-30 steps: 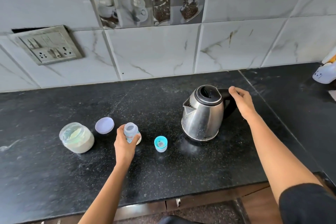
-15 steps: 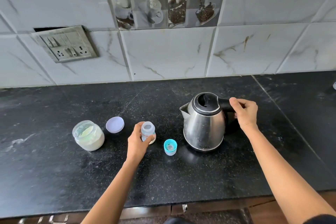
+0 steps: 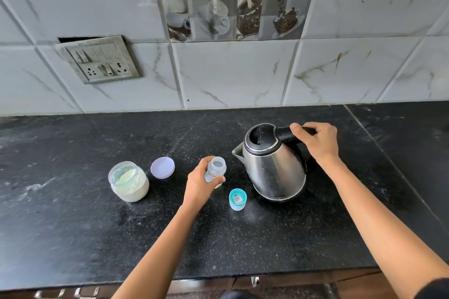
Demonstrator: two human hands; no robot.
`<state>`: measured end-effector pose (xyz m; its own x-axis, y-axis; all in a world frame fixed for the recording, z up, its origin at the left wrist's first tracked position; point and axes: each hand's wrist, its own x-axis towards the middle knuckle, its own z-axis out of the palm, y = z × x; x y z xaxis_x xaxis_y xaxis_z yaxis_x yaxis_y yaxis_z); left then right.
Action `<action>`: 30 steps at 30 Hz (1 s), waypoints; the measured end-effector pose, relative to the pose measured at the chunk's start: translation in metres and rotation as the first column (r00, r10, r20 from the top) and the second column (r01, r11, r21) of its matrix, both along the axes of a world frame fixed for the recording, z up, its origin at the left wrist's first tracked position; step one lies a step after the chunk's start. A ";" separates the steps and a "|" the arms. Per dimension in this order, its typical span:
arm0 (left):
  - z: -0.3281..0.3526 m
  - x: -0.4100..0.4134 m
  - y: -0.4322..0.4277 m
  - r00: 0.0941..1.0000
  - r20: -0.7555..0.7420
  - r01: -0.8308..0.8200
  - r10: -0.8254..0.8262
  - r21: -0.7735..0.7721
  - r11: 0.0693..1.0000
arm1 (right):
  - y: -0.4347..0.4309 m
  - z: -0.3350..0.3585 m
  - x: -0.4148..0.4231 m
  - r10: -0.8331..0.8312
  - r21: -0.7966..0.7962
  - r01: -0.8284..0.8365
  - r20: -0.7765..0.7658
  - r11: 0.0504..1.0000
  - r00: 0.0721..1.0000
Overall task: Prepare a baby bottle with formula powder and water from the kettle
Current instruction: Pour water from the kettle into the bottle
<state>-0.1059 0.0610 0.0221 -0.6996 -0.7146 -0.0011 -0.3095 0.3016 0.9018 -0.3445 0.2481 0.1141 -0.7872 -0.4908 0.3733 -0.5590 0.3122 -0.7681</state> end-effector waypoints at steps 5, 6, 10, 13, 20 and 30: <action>0.003 0.001 -0.002 1.000 0.011 0.021 -0.021 -0.014 1.000 | -0.014 0.012 0.011 0.041 0.069 -0.035 -0.087 0.997 0.995; 0.003 0.001 -0.003 1.000 0.011 0.023 -0.023 -0.014 1.000 | -0.018 0.014 0.013 0.049 0.086 -0.040 -0.103 0.996 0.993; 0.003 0.003 -0.006 0.999 0.014 0.032 -0.031 -0.018 0.999 | -0.029 0.019 0.018 0.065 0.146 -0.042 -0.158 0.988 0.985; 0.001 0.004 -0.008 0.999 0.016 0.030 -0.030 -0.020 0.999 | -0.035 0.022 0.022 0.074 0.178 -0.042 -0.178 0.983 0.981; -0.001 0.009 -0.011 1.000 0.020 0.020 -0.019 -0.017 1.000 | -0.045 0.028 0.030 0.084 0.224 -0.035 -0.213 0.974 0.973; -0.004 0.012 -0.014 1.000 0.026 0.008 -0.008 0.012 1.000 | -0.052 0.031 0.037 0.106 0.265 -0.034 -0.263 0.964 0.959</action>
